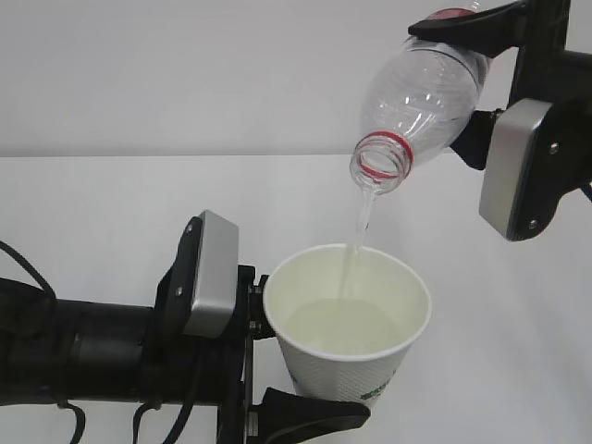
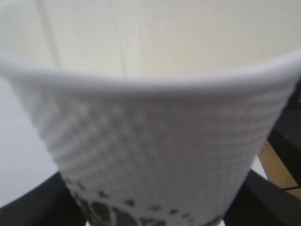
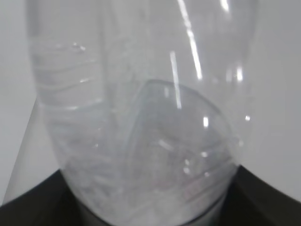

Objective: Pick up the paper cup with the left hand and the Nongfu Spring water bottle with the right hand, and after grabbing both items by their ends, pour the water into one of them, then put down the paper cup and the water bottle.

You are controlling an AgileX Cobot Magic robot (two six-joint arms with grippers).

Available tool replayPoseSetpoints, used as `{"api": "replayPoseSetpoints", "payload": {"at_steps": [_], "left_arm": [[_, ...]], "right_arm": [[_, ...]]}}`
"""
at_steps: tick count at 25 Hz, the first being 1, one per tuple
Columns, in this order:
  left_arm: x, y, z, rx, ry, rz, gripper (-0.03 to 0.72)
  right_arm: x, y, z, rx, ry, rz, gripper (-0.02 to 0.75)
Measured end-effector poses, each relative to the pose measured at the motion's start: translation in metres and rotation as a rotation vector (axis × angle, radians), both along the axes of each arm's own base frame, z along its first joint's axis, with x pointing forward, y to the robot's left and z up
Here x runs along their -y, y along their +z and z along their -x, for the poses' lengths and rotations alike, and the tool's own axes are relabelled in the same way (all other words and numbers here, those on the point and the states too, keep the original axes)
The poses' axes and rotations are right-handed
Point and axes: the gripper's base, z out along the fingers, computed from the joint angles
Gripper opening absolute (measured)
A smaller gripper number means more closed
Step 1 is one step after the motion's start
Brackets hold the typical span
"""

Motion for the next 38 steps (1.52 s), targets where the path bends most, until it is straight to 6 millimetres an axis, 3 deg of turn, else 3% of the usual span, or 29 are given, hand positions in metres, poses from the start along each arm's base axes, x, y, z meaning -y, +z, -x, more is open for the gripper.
{"api": "replayPoseSetpoints", "payload": {"at_steps": [38], "left_arm": [[-0.0003, -0.0007, -0.0017, -0.004, 0.02, -0.008, 0.554]], "right_arm": [[0.0002, 0.0003, -0.0002, 0.009, -0.002, 0.005, 0.512]]}}
